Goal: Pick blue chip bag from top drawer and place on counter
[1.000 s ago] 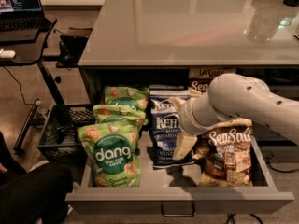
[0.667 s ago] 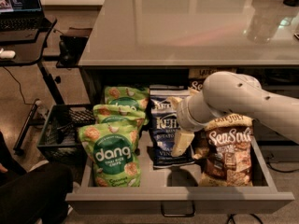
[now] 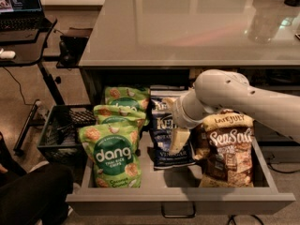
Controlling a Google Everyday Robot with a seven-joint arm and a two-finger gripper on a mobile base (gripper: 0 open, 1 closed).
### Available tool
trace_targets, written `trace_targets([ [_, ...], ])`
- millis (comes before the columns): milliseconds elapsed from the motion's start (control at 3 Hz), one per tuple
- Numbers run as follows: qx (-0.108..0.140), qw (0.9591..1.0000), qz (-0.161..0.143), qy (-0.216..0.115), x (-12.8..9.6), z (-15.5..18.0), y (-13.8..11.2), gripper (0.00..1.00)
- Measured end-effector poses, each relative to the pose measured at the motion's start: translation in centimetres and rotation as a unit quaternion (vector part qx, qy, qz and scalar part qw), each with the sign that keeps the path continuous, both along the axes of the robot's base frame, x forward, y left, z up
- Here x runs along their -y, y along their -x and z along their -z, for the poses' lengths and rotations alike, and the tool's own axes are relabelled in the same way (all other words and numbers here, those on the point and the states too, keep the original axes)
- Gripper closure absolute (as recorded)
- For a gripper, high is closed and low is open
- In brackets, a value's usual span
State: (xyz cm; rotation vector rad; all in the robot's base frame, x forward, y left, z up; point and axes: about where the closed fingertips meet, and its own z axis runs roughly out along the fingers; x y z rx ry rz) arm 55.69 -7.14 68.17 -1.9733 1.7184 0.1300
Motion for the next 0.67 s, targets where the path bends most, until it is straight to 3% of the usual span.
trace_targets([
  [333, -0.016, 0.9998, -0.006, 0.001, -0.34, 1.32, -0.06, 0.0],
  [667, -0.03, 0.9995, -0.008, 0.0, -0.25, 2.27, -0.05, 0.14],
])
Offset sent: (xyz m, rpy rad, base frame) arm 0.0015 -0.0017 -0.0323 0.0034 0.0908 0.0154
